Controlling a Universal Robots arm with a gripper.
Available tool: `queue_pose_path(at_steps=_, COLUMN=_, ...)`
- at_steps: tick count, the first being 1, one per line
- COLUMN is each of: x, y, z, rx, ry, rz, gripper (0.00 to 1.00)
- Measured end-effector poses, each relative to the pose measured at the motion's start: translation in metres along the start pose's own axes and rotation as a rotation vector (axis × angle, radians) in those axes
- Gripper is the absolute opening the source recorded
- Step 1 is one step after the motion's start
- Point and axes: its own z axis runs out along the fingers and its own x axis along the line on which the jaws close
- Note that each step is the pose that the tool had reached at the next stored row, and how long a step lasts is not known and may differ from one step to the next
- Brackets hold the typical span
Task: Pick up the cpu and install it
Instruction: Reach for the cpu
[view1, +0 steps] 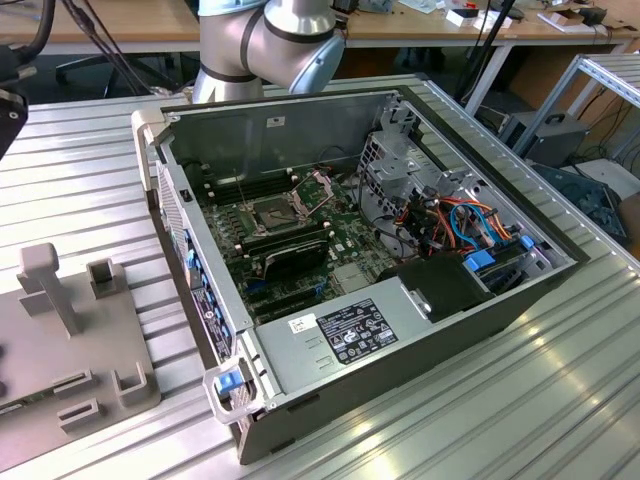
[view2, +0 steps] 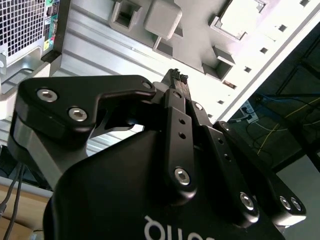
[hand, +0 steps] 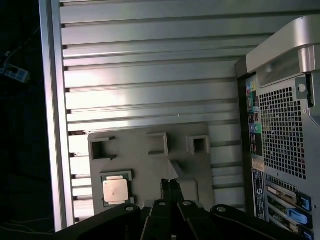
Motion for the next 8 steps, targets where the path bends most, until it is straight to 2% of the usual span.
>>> queue_pose_path(at_steps=3, x=0.004, y=-0.0003, z=0.0004, rx=0.0, ry=-0.0001, rz=0.0, gripper=0.11)
queue_pose_path(at_steps=8, x=0.0043, y=-0.0003, z=0.0003, rx=0.0, ry=0.0001, rz=0.0, gripper=0.11)
